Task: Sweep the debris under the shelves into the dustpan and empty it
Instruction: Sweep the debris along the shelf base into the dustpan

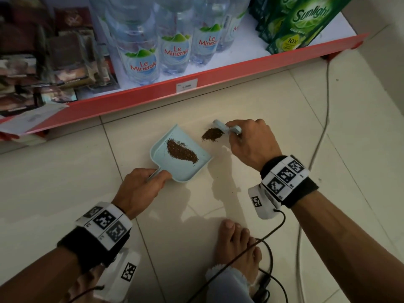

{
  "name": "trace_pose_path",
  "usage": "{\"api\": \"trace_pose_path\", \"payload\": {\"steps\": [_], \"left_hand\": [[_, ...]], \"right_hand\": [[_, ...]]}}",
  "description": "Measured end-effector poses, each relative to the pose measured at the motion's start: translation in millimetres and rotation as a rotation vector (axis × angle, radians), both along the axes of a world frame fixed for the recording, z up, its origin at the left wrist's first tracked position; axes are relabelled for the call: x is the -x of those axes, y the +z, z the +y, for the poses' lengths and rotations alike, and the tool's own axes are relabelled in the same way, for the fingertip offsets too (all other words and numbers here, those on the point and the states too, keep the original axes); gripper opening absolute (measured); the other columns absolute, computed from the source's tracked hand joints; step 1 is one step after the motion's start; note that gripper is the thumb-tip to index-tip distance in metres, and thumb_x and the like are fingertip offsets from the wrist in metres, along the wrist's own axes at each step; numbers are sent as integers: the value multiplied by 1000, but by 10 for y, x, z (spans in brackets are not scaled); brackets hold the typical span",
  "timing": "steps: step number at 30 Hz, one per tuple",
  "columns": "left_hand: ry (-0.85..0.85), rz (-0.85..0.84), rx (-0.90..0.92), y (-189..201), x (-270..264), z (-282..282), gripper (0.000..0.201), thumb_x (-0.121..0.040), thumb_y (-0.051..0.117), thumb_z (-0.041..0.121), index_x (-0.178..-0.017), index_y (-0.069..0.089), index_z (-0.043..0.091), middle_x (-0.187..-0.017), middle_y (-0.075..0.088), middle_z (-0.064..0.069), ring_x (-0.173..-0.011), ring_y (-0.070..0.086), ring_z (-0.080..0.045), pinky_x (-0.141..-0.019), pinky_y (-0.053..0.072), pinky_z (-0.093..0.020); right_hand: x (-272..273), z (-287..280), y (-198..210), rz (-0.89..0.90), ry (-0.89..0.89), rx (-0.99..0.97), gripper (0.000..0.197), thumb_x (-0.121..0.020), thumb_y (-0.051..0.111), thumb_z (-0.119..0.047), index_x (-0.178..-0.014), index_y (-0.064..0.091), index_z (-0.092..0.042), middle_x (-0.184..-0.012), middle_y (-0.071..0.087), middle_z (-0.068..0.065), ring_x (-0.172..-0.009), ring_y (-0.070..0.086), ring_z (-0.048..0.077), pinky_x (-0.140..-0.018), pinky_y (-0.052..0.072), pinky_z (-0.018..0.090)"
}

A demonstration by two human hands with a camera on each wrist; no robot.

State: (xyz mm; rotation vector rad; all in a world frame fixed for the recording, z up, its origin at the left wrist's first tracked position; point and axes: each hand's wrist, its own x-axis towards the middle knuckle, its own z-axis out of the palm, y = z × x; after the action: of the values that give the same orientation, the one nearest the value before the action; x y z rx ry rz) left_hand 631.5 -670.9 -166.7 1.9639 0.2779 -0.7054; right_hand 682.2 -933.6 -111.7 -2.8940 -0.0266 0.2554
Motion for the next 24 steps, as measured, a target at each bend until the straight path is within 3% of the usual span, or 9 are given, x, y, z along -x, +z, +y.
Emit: {"api": "trace_pose_path", "payload": {"steps": [2,4,7,13,17,24], "left_hand": [[-17,-1,-14,-1,18,-5,38,-74,58,50,-53,50,20,-41,42,11,-42,38,-10,-60,36,-31],[-33,-2,-28,3,22,-21,38,-72,57,52,-55,50,19,-42,42,10,-46,40,-13,-60,36,-32],[-59,-24,-62,-1,11,-53,38,-78,58,50,-58,51,17,-46,43,8,-53,42,-18,-61,37,-32],[-76,-57,-94,-30,-33,-144,38,-88,61,40,-59,50,17,-50,46,5,-53,44,-18,-60,38,-31],[-96,-36,-95,-48,-61,-235,39,-84,60,44,-58,50,18,-51,49,5,-52,46,-16,-60,39,-30],[-141,-34,-119,-63,-135,-394,40,-82,59,46,-55,48,20,-49,48,8,-50,46,-14,-55,38,-27]], "right_hand": [[-29,-48,54,-99,-49,-30,22,-92,52,-20,-112,61,-16,-84,69,14,-72,57,35,-61,46,34],[-67,-126,106,-178,-89,-48,18,-92,55,-20,-109,57,-14,-85,70,15,-71,59,35,-61,51,37],[-104,-256,153,-224,-123,-43,14,-91,57,-21,-101,65,-15,-90,70,11,-73,63,34,-65,56,42],[-77,-304,78,-301,-130,75,25,-98,49,-26,-108,71,-19,-93,54,3,-75,54,22,-58,38,28],[28,-191,-25,-266,-43,88,25,-97,50,-26,-103,72,-16,-84,59,1,-61,50,19,-56,32,24],[163,-43,-92,-226,35,19,26,-97,55,-32,-115,71,-20,-86,62,1,-66,58,24,-55,40,26]]}}
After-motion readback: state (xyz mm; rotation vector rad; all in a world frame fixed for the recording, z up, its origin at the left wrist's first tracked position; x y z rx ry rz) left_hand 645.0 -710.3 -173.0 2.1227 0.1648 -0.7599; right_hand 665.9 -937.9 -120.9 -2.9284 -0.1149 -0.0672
